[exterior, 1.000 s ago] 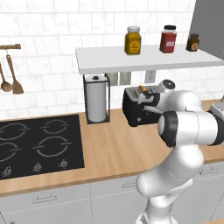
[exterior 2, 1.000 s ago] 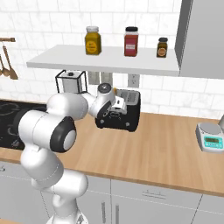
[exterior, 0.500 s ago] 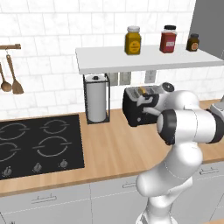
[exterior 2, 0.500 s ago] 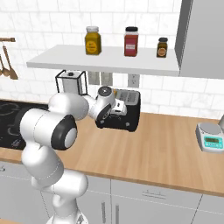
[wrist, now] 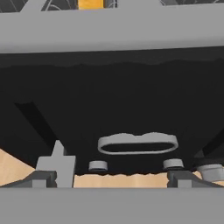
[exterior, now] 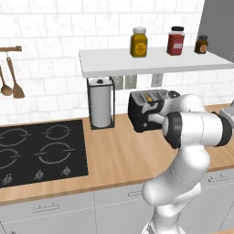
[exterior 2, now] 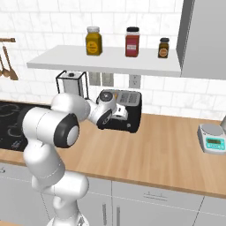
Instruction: Start the toaster. Once the lever pops up, take the bread to the plate on the dining counter.
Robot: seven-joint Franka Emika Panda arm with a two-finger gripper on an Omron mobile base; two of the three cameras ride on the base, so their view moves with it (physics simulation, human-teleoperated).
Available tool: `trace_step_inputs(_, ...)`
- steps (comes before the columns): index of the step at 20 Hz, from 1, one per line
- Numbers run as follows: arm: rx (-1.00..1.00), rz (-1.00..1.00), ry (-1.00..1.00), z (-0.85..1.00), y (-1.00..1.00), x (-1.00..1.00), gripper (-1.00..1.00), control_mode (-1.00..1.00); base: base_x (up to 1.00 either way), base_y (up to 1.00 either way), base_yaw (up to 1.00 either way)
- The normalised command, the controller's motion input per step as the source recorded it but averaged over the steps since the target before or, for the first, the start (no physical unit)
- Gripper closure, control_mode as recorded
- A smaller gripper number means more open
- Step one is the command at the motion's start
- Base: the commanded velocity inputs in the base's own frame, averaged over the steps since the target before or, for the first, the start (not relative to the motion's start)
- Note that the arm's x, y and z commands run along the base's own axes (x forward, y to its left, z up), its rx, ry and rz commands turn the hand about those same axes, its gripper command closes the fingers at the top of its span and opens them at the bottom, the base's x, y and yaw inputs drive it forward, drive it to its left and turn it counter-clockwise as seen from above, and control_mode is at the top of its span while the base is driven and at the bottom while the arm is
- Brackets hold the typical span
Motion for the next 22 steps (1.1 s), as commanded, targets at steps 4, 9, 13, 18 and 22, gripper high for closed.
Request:
trace_step_inputs(4, 0.00, 0.00, 0.00, -0.25, 0.00, 0.00, -1.00, -1.00, 0.00, 0.00, 0.00)
trace_step_inputs(9, 0.00, 0.00, 0.00, -0.24, 0.00, 0.00, -1.00, -1.00, 0.00, 0.00, 0.00)
trace_step_inputs(13, 0.00, 0.00, 0.00, -0.23, 0.00, 0.00, -1.00, -1.00, 0.00, 0.00, 0.00)
trace_step_inputs(18, 0.00, 0.00, 0.00, -0.05, 0.00, 0.00, -1.00, -1.00, 0.00, 0.00, 0.00)
trace_step_inputs(22, 0.00, 0.00, 0.00, 0.00, 0.00, 0.00, -1.00, -1.00, 0.00, 0.00, 0.00)
